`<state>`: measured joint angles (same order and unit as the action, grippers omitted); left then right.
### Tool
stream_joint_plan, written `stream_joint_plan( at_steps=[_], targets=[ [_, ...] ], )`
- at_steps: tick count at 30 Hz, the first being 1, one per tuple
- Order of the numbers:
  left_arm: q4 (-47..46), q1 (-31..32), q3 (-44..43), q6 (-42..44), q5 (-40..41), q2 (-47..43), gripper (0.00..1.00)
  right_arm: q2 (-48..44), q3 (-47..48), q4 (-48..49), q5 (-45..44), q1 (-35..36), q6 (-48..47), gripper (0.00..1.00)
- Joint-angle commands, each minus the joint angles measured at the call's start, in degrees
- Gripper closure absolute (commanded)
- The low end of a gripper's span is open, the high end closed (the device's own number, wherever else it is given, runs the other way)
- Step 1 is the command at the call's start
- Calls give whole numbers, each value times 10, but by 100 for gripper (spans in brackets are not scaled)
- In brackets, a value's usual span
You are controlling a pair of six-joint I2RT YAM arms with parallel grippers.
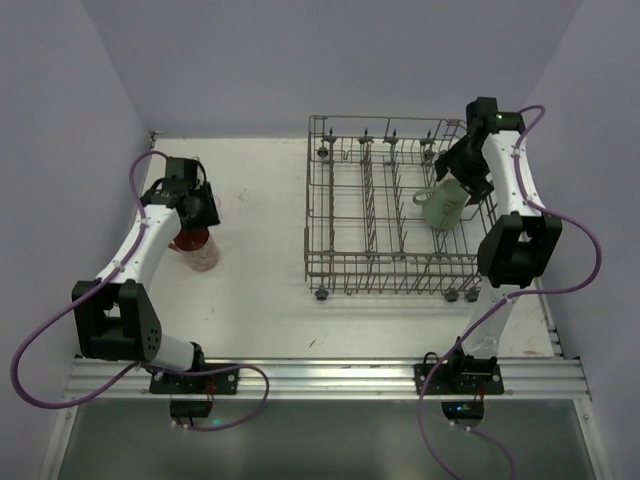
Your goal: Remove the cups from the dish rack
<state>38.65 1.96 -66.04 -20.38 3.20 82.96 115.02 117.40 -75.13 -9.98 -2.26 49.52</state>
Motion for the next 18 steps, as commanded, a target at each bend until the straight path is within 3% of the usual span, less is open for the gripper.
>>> stream_joint_plan(
  at_steps=[1, 18],
  targets=[
    [-5, -3, -14, -3, -7, -18, 57, -6, 27, 6, -24, 2, 15, 1],
    [-2, -2, -21, 8, -21, -26, 57, 56, 39, 25, -87, 2, 10, 1]
  ],
)
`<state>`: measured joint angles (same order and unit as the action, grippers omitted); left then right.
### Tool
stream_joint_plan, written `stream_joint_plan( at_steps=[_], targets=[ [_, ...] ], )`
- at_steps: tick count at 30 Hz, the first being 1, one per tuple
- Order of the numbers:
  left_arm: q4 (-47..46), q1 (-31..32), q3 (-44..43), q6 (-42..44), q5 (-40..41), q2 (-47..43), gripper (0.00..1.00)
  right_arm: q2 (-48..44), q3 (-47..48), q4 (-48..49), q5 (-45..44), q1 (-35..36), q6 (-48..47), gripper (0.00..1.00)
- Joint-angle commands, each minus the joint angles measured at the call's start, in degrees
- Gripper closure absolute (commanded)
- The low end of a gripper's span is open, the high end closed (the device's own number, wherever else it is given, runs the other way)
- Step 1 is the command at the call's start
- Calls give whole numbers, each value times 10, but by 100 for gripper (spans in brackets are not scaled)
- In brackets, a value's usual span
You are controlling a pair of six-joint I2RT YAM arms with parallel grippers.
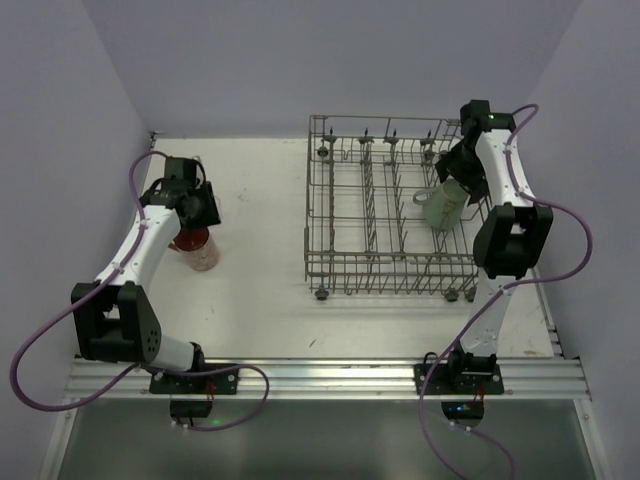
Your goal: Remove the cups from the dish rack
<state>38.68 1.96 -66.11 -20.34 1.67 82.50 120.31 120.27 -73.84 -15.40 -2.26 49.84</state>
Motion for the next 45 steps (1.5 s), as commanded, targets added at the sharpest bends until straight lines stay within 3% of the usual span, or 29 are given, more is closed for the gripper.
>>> stream_joint_plan(
  at_steps=[1, 18, 22, 23, 28, 31, 32, 33, 34, 45],
  targets=[
    [-2, -2, -20, 8, -6, -22, 57, 4, 7, 16, -33, 2, 8, 1],
    [3, -3, -16, 11, -11, -24, 57, 34, -42, 48, -48, 7, 4, 1],
    [3, -3, -10, 13, -11, -24, 57, 33, -46, 48, -61, 10, 4, 7],
    [3, -3, -8, 13, -11, -23, 57, 33, -50, 49, -62, 12, 5, 10],
    [-1, -2, -6, 13, -12, -23, 57, 31, -52, 59, -67, 18, -4, 42],
    [-2, -3, -10, 13, -11, -23, 57, 32, -46, 60, -69, 18, -10, 72],
    [-2, -3, -10, 12, -12, -23, 57, 33, -38, 58, -69, 32, -13, 90],
    [-2, -3, -14, 12, -13, -23, 57, 33, -35, 57, -69, 36, -15, 97],
    [-1, -2, -17, 11, -14, -23, 57, 33, -25, 55, -68, 38, -18, 100],
    [5, -2, -77, -15, -63, -16, 57, -12, 51, 36, -42, 53, -40, 100]
  ],
)
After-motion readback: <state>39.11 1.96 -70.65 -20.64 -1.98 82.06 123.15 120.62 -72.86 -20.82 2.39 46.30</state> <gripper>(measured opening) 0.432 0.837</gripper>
